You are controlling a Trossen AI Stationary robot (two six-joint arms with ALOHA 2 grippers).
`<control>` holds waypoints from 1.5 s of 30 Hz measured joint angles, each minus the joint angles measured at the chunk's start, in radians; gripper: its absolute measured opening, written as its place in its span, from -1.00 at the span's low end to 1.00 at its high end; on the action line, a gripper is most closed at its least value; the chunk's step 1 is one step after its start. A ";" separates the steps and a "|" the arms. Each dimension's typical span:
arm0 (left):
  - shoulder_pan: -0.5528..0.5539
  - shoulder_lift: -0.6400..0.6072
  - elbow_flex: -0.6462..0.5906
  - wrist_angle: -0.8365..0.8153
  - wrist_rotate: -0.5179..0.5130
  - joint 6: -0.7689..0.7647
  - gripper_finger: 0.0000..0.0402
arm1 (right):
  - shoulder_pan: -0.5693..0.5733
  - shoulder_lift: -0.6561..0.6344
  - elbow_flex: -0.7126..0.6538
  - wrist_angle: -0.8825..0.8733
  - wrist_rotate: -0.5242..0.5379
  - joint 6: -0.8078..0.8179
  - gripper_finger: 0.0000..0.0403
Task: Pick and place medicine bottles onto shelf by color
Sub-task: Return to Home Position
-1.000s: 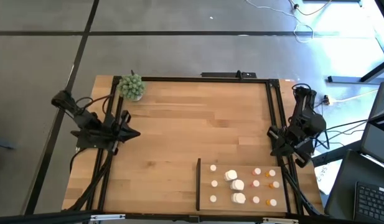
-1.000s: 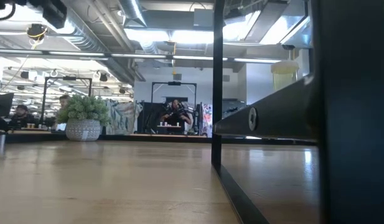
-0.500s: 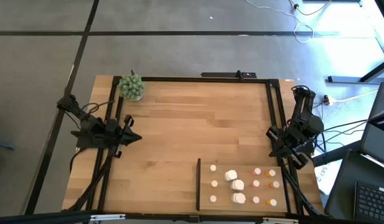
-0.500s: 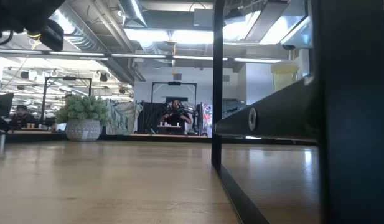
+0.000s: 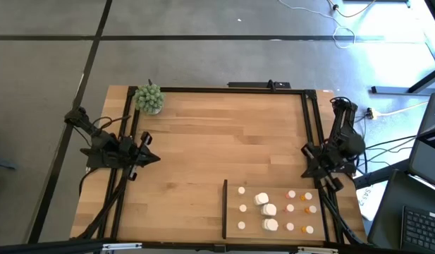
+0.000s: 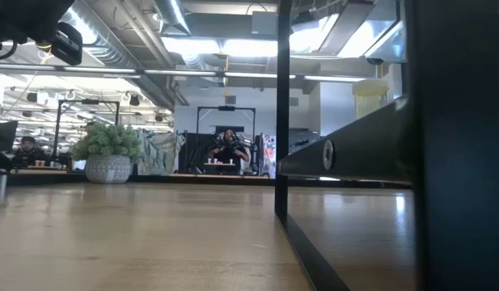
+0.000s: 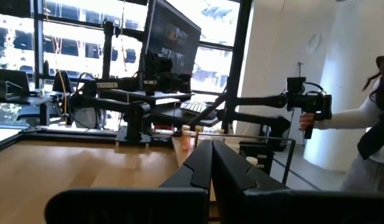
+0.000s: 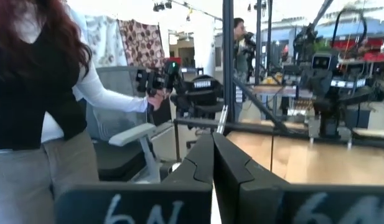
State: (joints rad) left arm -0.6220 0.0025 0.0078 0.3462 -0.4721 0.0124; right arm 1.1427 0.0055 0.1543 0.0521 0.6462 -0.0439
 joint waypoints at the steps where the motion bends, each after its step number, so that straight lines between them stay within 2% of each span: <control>1: 0.000 0.000 0.000 0.000 0.000 0.000 -0.99 | 0.000 0.000 0.000 -0.017 0.000 0.014 -1.00; 7: 0.000 0.000 0.000 -0.005 0.000 0.000 -0.99 | 0.000 0.000 -0.018 -0.023 -0.001 0.011 -1.00; 14: 0.000 0.000 0.000 -0.017 0.000 -0.005 -0.99 | 0.000 0.000 -0.146 0.018 0.059 0.075 -1.00; 25: 0.000 0.000 0.000 -0.077 -0.006 0.050 -0.96 | 0.000 0.009 -0.141 0.009 0.098 0.012 -1.00; 32: 0.000 0.000 0.000 -0.077 -0.006 0.065 -0.89 | 0.000 0.009 -0.141 0.004 0.197 0.010 -0.92; 45: 0.000 0.000 0.000 -0.077 -0.006 0.077 -0.93 | 0.000 0.009 -0.140 0.002 0.199 0.012 -0.85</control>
State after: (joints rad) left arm -0.6220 0.0025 0.0078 0.2695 -0.4780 0.0891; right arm 1.1423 0.0147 0.0139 0.0544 0.8452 -0.0319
